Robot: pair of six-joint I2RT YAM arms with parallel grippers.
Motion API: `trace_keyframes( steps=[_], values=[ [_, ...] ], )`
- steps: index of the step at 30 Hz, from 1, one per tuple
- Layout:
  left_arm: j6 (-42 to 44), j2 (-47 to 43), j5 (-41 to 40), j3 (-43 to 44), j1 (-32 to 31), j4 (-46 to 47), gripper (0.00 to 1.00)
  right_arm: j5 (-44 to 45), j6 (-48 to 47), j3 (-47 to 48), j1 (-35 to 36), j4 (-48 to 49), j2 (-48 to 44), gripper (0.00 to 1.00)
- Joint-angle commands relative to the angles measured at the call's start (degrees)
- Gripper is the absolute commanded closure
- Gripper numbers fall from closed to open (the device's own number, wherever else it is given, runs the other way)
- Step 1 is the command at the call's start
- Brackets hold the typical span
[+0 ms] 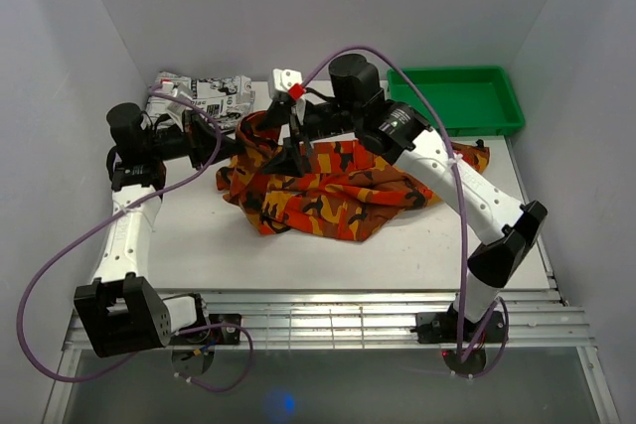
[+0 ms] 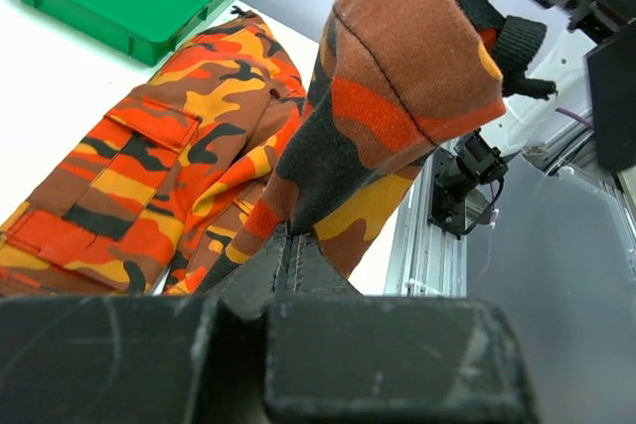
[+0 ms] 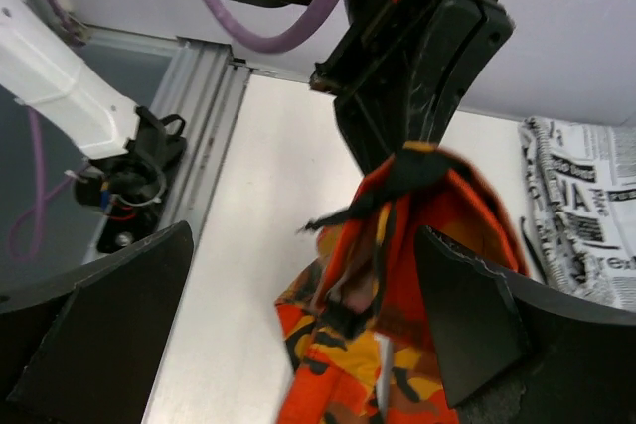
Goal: Fold and stack the trousers
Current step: Flatten the trousers out
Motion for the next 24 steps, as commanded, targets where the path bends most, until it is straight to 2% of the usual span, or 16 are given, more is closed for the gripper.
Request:
trace_keyframes(
  steps=[1, 6, 9, 10, 11, 13, 14, 17, 20, 22, 23, 24],
  values=[
    [-3.4, -2.3, 21.7, -0.9, -1.5, 5.2, 1.0, 7.0, -12.4, 6.9, 2.0, -7.0, 3.8, 0.02],
    [-3.4, -1.8, 21.6, -1.8, -2.5, 5.2, 1.0, 12.2, -18.4, 11.8, 4.1, -7.8, 6.5, 0.0],
    [-3.0, -1.3, 21.6, -1.4, -2.6, 5.3, 1.0, 16.5, -23.7, 11.3, 6.5, -8.4, 6.5, 0.12],
    [-3.3, -0.9, 21.6, -1.0, -2.6, 5.4, 1.0, 18.8, -28.0, 10.7, 7.8, -9.2, 6.4, 0.23],
    [-3.3, -0.9, 21.5, -1.0, -2.5, 5.4, 1.0, 18.9, -30.0, 10.5, 8.5, -10.0, 6.4, 0.28],
    [-3.3, -0.7, 21.6, -0.7, -2.6, 5.4, 1.0, 20.8, -33.7, 9.7, 9.0, -11.2, 6.2, 0.35],
    [-3.3, -0.7, 21.6, -0.8, -2.5, 5.5, 1.0, 21.3, -34.3, 9.3, 9.2, -11.1, 5.8, 0.36],
    [-3.8, -0.3, 21.7, -1.3, -2.6, 5.6, 1.0, 23.6, -38.1, 8.6, 9.2, -11.5, 4.4, 0.36],
    [-3.4, -0.9, 21.7, -2.1, -2.6, 5.7, 1.0, 26.6, -42.9, 4.6, 8.6, -11.5, 0.6, 0.31],
    [-3.3, -0.5, 21.5, -2.4, -2.6, 5.8, 1.0, 28.5, -44.4, 2.0, 8.3, -11.1, -3.2, 0.07],
    [-3.5, -0.2, 21.5, -2.4, -2.6, 5.9, 1.0, 29.5, -45.0, -0.9, 8.3, -9.6, -5.5, 0.04],
    [-3.5, 0.0, 21.6, -2.4, -2.6, 5.8, 1.0, 31.4, -45.0, -2.1, 8.3, -8.5, -6.4, 0.1]
  ],
)
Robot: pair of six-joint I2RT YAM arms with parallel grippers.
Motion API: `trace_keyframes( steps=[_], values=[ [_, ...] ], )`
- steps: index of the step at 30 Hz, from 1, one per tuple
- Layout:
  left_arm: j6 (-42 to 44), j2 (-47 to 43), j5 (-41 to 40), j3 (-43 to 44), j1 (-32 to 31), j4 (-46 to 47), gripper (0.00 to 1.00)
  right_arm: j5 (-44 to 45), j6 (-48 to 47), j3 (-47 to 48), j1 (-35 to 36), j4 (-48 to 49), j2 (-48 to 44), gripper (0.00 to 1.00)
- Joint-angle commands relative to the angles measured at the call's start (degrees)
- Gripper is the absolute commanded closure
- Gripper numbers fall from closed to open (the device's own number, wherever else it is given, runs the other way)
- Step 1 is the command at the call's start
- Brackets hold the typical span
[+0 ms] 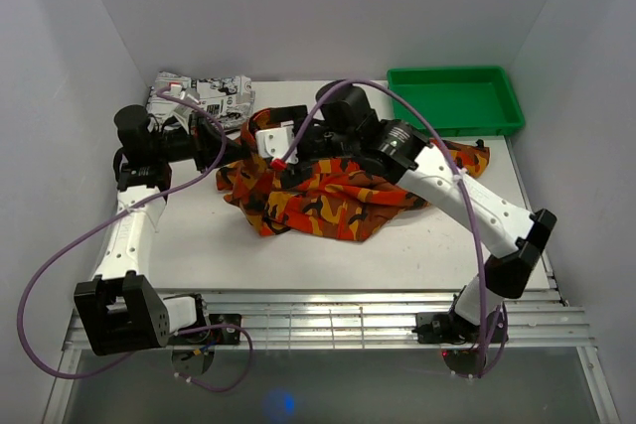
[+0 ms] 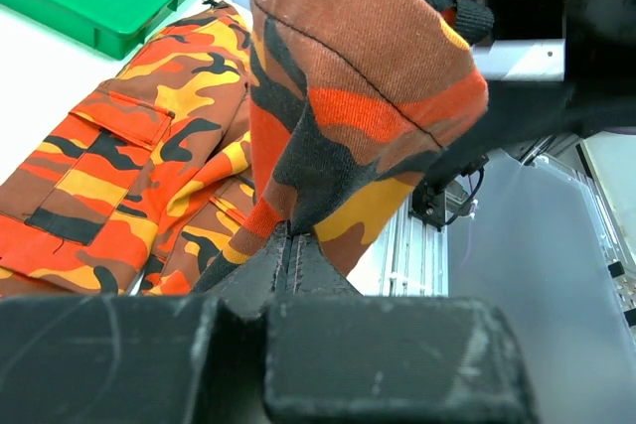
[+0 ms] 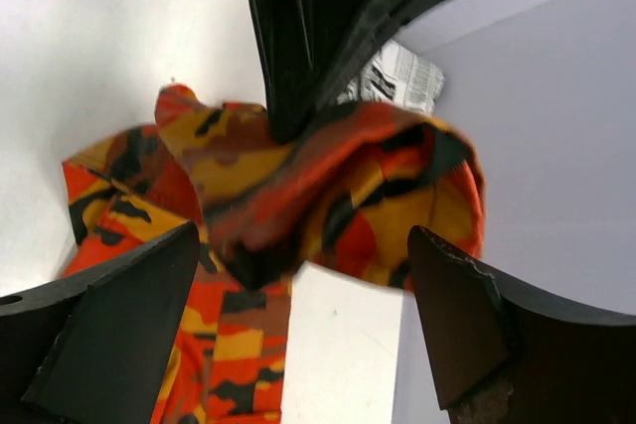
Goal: Fold and stack the trousers
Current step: Flatten the trousers out
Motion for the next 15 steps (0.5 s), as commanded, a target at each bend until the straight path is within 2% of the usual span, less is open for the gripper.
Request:
trace_keyframes(
  steps=[1, 5, 9, 15],
  values=[
    [-0.2, 0.4, 20.5, -0.5, -0.2, 1.4, 1.0, 5.9, -4.6, -3.4, -0.3, 3.5, -7.3, 0.1],
    [0.4, -0.3, 20.4, -1.4, -0.5, 1.4, 1.0, 6.1, -3.5, -1.3, -0.3, 3.7, -5.9, 0.1],
    [-0.5, -0.3, 20.5, -1.8, -1.2, 1.6, 1.0, 1.7, -1.7, 3.7, -0.3, 2.2, -2.5, 0.1],
    [-0.6, -2.1, 20.7, -2.8, -3.5, 1.6, 1.0, -4.3, -12.7, 3.7, -0.3, 1.5, -0.2, 0.09]
  ],
)
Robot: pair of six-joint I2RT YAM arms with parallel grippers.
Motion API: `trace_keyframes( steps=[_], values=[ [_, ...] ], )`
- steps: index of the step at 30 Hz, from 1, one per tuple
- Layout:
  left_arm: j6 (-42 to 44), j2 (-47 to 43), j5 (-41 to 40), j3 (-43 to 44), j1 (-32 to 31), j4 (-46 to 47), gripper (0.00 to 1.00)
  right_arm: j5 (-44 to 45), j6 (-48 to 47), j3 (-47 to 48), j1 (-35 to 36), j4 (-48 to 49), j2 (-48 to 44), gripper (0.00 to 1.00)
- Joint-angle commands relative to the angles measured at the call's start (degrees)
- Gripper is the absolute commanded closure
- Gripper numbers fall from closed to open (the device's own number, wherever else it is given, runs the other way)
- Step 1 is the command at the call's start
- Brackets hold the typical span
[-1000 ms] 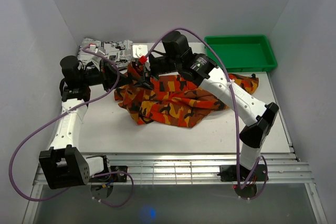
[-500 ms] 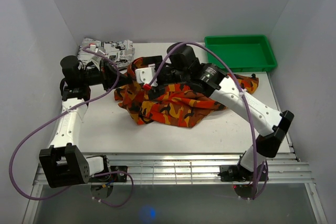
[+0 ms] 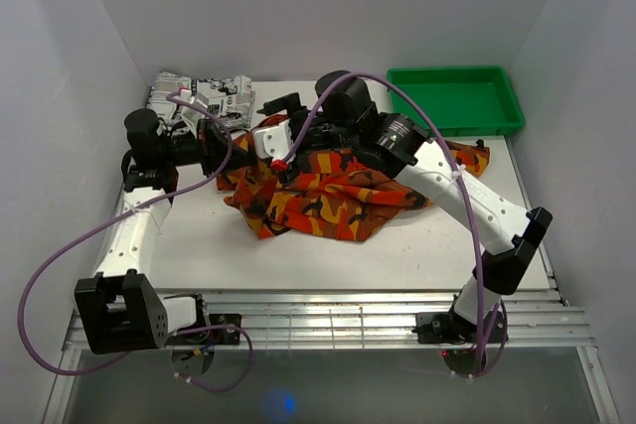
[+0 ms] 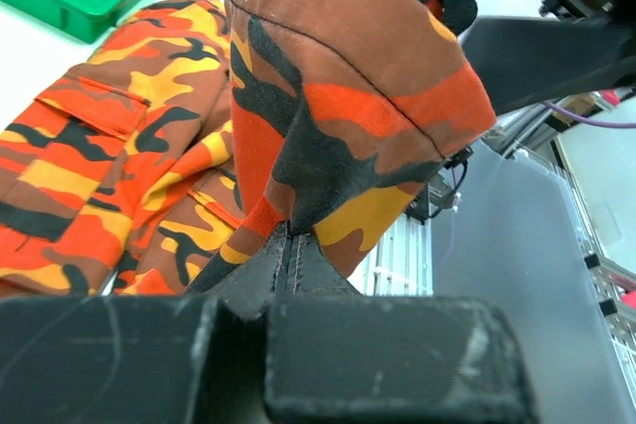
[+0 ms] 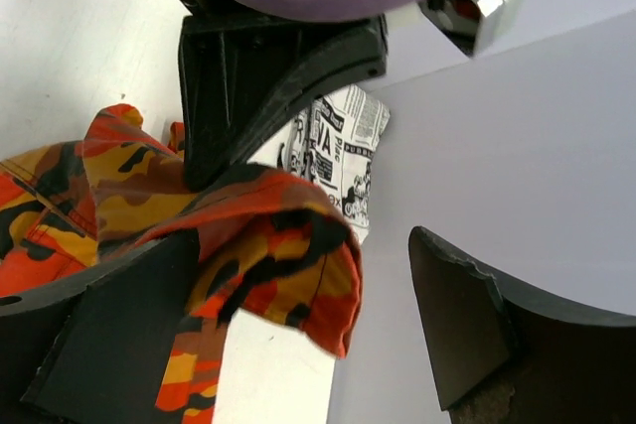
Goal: Fold and stack the trousers
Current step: Flatten the trousers out
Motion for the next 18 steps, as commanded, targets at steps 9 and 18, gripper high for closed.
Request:
trace_keyframes(
  steps=[9, 18],
  values=[
    [0.7, -4.7, 20.7, -2.6, -6.0, 1.0, 1.0, -8.4, -20.2, 4.6, 0.0, -11.1, 4.2, 0.2],
    [2.7, -5.3, 14.1, 0.4, 3.0, 4.8, 0.57, 3.1, -5.9, 6.3, -0.9, -5.6, 5.3, 0.92]
  ],
)
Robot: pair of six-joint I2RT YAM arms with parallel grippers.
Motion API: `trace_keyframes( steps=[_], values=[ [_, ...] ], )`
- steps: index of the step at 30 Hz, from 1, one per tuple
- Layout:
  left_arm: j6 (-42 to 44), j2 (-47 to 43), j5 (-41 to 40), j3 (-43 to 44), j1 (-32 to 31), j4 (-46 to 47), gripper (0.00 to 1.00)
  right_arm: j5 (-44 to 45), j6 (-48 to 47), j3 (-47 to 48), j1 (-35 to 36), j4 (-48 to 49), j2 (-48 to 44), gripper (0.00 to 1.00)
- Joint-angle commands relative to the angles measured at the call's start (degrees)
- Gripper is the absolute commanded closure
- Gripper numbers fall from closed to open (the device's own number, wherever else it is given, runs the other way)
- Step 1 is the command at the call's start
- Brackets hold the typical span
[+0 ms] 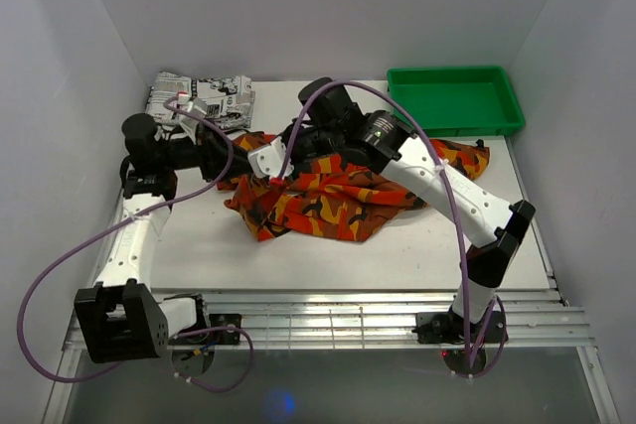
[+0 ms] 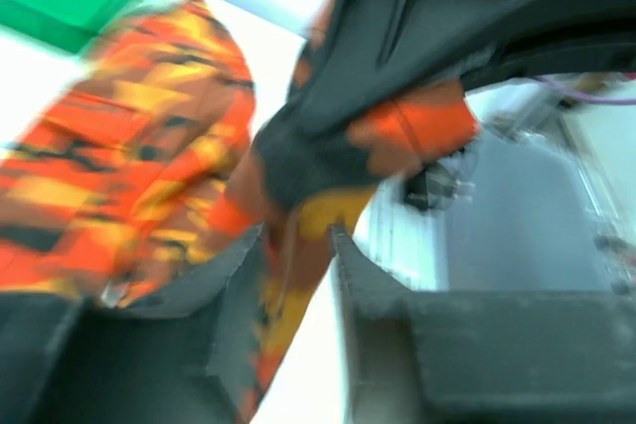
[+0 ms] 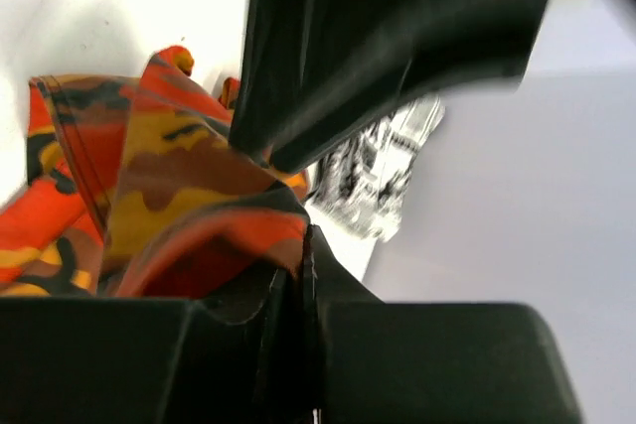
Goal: Fold and stack the trousers
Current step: Flatten the trousers out
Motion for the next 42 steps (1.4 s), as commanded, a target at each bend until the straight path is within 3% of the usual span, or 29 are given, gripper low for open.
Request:
trace_keyframes(
  steps=[1, 3, 4, 5, 7, 10, 14, 17, 19, 20, 21, 25, 27, 32, 33, 36, 42],
  values=[
    [3.0, -2.8, 12.1, 3.7, 7.9, 3.0, 0.47, 7.3, 16.4, 5.8, -1.3, 6.0, 1.5, 0.92],
    [9.9, -4.1, 4.6, 6.4, 13.0, 1.3, 0.37, 12.1, 25.0, 10.4, -2.9, 5.9, 5.4, 0.92],
    [19.0, -4.4, 0.7, 8.7, 13.8, -4.7, 0.31, 13.9, 29.3, 14.4, -3.6, 5.7, 6.7, 0.92],
    [30.1, -4.6, -7.6, 11.9, 13.3, -23.3, 0.3, 17.4, 37.7, 15.9, -4.5, 5.5, 8.9, 0.92],
    [42.1, -6.8, -12.9, 13.1, 12.9, -27.7, 0.28, 20.2, 46.6, 18.1, -5.8, 3.9, 10.6, 0.92],
    [45.3, -11.3, -21.5, 9.2, 12.8, -30.0, 0.28, 22.7, 64.0, 16.2, -8.5, 3.3, 11.3, 0.92],
    [47.7, -20.3, -19.2, 0.3, 12.5, -31.1, 0.27, 16.6, 92.7, 10.6, -13.6, 1.7, 12.5, 0.92],
    [49.4, -27.3, -18.4, -5.7, 10.1, -30.7, 0.23, 17.9, 100.2, 10.8, -14.2, 2.3, 12.1, 0.92],
    [50.1, -29.1, -21.1, -7.4, 8.4, -30.4, 0.22, 13.8, 114.5, 9.2, -16.8, 2.9, 11.9, 0.92],
    [49.7, -29.3, -22.3, -7.9, 6.9, -30.2, 0.22, 5.1, 119.7, 7.7, -17.9, 4.1, 12.2, 0.92],
    [49.2, -28.9, -23.4, -7.6, 6.1, -30.1, 0.22, 3.6, 127.3, 4.3, -18.3, 6.8, 12.2, 0.92],
    [41.4, -23.4, -24.7, -3.6, 3.3, -29.9, 0.2, 2.4, 133.9, -0.1, -16.7, 8.9, 11.2, 0.92],
    [36.2, -19.9, -28.4, -1.4, -2.0, -28.6, 0.17, 1.7, 136.3, -0.4, -16.1, 8.7, 11.6, 0.92],
    [31.7, -12.2, -50.3, 2.1, -23.8, -25.9, 0.17, 1.1, 146.7, -0.1, -15.3, 7.5, 13.4, 0.92],
    [31.2, -11.1, -57.5, 2.6, -25.3, -25.6, 0.18, 0.7, 146.7, 0.3, -15.3, 7.6, 13.8, 0.92],
    [29.5, -8.3, -65.0, 2.6, -27.6, -22.1, 0.2, -0.5, 147.7, 0.0, -15.3, 7.7, 13.9, 0.92],
    [30.0, -5.4, -74.0, 1.4, -35.9, -15.5, 0.19, -0.7, 151.2, -2.6, -15.1, 7.3, 13.1, 0.92]
  ],
)
